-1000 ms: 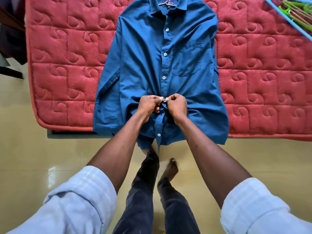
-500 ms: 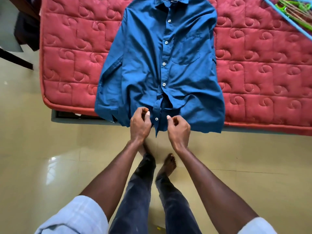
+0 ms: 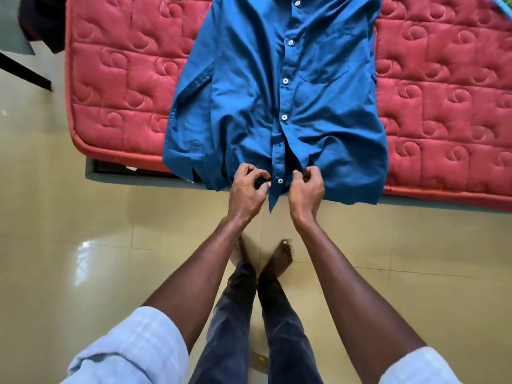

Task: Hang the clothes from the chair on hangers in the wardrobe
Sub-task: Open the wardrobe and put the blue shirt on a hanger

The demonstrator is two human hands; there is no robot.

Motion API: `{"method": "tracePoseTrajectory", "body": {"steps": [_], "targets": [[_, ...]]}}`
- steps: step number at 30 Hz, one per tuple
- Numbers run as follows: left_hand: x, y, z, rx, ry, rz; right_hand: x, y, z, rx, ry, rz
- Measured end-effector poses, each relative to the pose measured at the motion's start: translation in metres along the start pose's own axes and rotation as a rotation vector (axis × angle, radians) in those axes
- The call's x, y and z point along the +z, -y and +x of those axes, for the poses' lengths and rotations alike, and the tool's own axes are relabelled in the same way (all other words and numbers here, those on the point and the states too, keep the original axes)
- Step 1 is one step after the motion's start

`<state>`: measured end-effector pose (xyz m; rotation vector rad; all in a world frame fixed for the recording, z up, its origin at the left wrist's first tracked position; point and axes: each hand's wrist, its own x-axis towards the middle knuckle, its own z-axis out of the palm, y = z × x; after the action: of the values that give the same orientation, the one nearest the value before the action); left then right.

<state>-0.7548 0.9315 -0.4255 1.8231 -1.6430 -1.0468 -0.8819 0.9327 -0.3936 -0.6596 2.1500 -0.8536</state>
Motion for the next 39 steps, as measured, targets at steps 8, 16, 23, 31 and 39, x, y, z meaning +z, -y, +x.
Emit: {"method": "tracePoseTrajectory", "body": {"steps": [8,16,23,31,39], "targets": [[0.012,-0.016,-0.005,0.067,-0.030,0.182,-0.009,-0.021,-0.012,0.007,0.000,0.051],[0.033,-0.029,-0.005,-0.006,-0.019,0.017,-0.014,-0.053,-0.020,0.145,0.023,0.054],[0.039,-0.043,-0.010,-0.195,-0.103,-0.292,-0.026,-0.048,-0.022,-0.116,-0.040,0.024],[0.031,-0.034,-0.023,-0.329,-0.134,-0.449,-0.020,-0.037,-0.016,-0.355,0.005,-0.126],[0.022,-0.025,-0.021,-0.350,0.029,-0.615,-0.018,-0.032,-0.017,-0.397,0.091,-0.131]]}}
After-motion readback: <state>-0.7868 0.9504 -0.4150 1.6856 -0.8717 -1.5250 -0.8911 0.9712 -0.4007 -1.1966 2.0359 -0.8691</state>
